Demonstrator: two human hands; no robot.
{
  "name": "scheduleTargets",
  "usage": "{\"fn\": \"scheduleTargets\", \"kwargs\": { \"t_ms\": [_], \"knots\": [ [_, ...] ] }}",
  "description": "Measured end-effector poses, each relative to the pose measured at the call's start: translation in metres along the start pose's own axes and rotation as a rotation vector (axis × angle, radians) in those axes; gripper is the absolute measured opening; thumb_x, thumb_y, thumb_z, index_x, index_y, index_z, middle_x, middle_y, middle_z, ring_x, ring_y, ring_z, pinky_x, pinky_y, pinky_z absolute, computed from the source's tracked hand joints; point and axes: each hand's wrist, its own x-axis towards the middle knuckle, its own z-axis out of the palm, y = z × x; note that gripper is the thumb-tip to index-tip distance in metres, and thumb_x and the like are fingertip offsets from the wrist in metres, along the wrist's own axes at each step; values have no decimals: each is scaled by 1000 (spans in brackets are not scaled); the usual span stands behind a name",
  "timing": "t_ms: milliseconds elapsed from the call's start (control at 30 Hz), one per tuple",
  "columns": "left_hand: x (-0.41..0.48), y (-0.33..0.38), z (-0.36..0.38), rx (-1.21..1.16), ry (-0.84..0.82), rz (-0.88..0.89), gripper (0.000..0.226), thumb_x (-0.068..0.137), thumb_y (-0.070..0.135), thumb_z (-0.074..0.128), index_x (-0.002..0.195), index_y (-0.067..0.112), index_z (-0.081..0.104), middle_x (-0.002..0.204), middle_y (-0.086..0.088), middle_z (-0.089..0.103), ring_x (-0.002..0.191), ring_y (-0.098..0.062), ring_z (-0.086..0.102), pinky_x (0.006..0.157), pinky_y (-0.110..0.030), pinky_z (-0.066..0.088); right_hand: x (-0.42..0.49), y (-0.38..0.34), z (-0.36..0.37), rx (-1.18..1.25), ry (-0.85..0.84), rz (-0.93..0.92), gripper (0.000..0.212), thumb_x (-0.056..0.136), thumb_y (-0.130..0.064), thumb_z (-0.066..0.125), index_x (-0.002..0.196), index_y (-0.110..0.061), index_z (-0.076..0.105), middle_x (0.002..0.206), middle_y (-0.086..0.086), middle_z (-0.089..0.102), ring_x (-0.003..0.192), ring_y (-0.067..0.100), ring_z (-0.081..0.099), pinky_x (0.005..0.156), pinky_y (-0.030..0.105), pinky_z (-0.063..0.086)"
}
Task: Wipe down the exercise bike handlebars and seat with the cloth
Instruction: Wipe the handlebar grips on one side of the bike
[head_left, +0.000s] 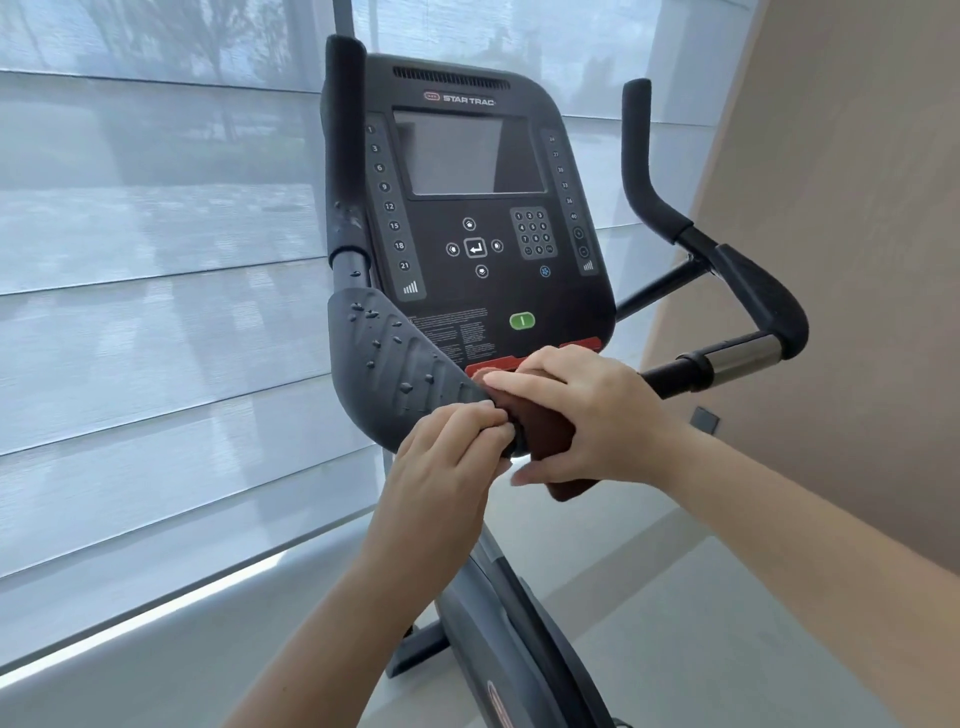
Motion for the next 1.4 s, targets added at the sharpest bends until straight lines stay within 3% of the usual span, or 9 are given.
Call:
{"fn": "scheduleTargets", "kwargs": {
  "t_ms": [167, 433, 533, 733, 833, 900, 1133, 1400],
  "knots": [
    [0, -2, -1, -55, 10, -5, 12, 74, 3, 63, 84, -3, 67, 87, -14, 68, 80, -32, 64, 72, -42, 55, -16, 26, -13, -19, -26, 99, 75, 62, -50, 77, 126, -18, 54, 108, 9, 62, 95, 28, 58, 81, 44, 49],
    [-1, -6, 1, -101, 45, 20, 8, 73, -3, 64, 81, -4, 67, 84, -15, 68, 77, -32, 63, 67, -41, 54, -2, -10, 9, -85, 129, 31, 76, 62, -62, 69, 123, -16, 57, 101, 10, 63, 87, 27, 58, 78, 39, 51],
    [0, -5, -2, -111, 9, 5, 10, 75, -1, 61, 83, -4, 67, 86, -15, 68, 80, -32, 64, 69, -42, 54, -11, 15, 7, -77, 114, 35, 74, 62, -56, 72, 122, -15, 57, 104, 10, 63, 90, 28, 59, 79, 40, 51],
    [-3, -1, -4, -40, 8, 1, 13, 79, 5, 62, 87, -4, 67, 90, -15, 68, 86, -32, 64, 74, -44, 55, -50, 70, -1, -78, 148, 212, 75, 57, -37, 85, 122, -11, 57, 108, 13, 62, 96, 34, 58, 81, 48, 50],
    [-2, 8, 4, 40, 51, -1, 17, 85, 12, 59, 90, -2, 67, 93, -15, 67, 92, -33, 62, 79, -43, 53, -51, 69, 2, -9, 178, 227, 72, 61, -47, 76, 122, -13, 58, 109, 10, 62, 98, 30, 56, 85, 41, 47],
    [7, 22, 18, 51, 63, 37, 13, 83, 6, 60, 91, -1, 66, 94, -15, 66, 101, -34, 59, 85, -43, 50, -50, 70, 5, 10, 189, 210, 69, 65, -53, 69, 122, -15, 57, 110, 8, 61, 99, 27, 56, 86, 38, 45],
    [62, 58, 79, -28, -4, -20, 16, 74, -2, 69, 89, -1, 65, 97, -16, 65, 108, -37, 57, 88, -49, 48, -76, 140, -1, -153, 241, 119, 55, 72, -46, 67, 115, -11, 63, 108, 11, 64, 98, 29, 60, 84, 42, 48],
    [97, 70, 120, 135, -112, 60, 24, 72, 10, 72, 95, 6, 64, 101, -11, 66, 101, -30, 59, 79, -37, 47, -110, 206, -18, 41, 190, 410, 65, 73, -63, 50, 118, -17, 61, 119, 6, 59, 115, 26, 49, 95, 43, 44]
  ]
}}
